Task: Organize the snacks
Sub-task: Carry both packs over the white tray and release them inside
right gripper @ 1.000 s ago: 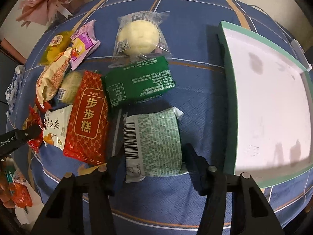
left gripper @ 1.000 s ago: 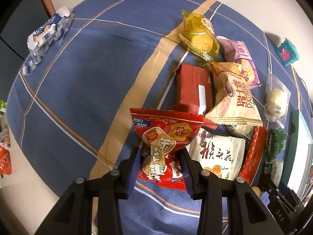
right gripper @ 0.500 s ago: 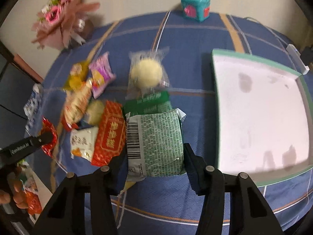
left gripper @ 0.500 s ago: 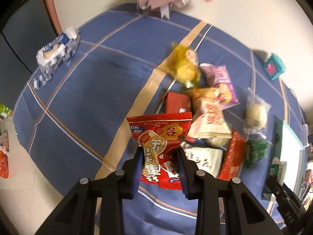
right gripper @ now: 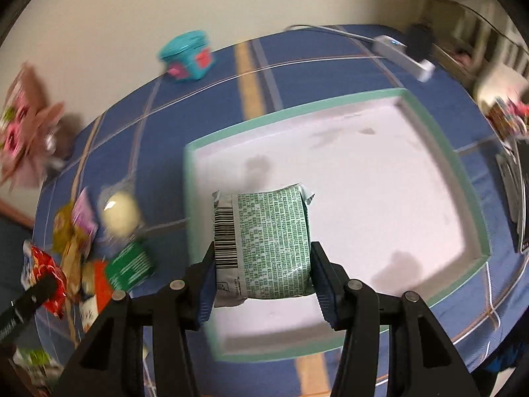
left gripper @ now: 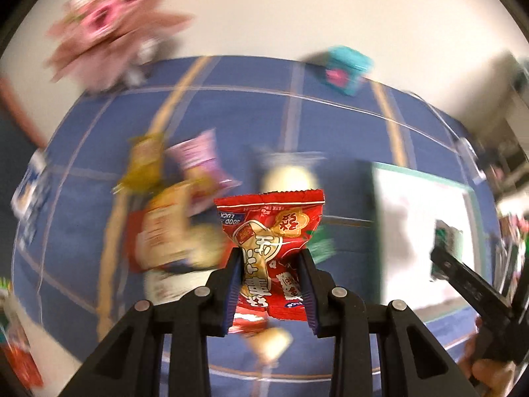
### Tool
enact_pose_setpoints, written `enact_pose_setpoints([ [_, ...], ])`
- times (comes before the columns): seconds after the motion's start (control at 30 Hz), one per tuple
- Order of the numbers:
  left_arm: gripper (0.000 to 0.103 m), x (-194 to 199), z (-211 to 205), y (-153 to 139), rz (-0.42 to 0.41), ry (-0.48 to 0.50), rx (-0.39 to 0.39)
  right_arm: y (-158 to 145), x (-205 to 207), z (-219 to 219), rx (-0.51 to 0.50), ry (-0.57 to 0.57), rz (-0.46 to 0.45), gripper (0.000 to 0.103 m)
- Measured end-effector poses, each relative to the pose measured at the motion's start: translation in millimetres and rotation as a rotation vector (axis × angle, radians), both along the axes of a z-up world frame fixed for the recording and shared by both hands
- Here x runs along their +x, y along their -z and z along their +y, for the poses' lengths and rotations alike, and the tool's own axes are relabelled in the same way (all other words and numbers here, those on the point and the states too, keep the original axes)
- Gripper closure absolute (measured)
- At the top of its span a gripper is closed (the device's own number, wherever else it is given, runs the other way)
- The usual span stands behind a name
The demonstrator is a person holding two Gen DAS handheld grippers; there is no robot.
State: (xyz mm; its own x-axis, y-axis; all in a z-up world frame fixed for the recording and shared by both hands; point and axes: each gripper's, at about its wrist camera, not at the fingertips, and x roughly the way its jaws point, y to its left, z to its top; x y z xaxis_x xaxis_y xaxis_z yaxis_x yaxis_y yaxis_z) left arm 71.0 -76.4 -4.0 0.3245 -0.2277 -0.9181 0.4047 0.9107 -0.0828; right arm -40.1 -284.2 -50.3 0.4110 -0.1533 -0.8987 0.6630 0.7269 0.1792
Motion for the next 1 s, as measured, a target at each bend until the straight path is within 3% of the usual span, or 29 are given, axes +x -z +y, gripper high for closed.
enact_pose_setpoints([
  [0.17, 0.068, -9, -71, 5, 0.014, 0.105, -0.025, 4, -12, -38, -0.007, 0.082, 0.005, 0.049],
  [0.43, 0.068, -11, -161, 39, 0.020, 0.206, -0.022, 18, -21, -94, -0.010, 0.182, 0.011, 0.049],
  [0.8, 0.064, -7, -199, 69, 0.028, 0.229, -0.016, 40, -21, -124, -0.031, 0.196, 0.045, 0.048],
  [0.87, 0.060, -9, -198, 66, 0.025, 0.232, -0.007, 41, -21, -123, -0.029, 0.189, 0.057, 0.046],
  [0.93, 0.040, -10, -197, 62, 0.023, 0.229, -0.004, 40, -21, -121, -0.038, 0.182, 0.065, 0.045],
  [1.0, 0.030, -9, -193, 59, 0.026, 0.218, -0.004, 36, -21, -117, -0.056, 0.173, 0.076, 0.045],
])
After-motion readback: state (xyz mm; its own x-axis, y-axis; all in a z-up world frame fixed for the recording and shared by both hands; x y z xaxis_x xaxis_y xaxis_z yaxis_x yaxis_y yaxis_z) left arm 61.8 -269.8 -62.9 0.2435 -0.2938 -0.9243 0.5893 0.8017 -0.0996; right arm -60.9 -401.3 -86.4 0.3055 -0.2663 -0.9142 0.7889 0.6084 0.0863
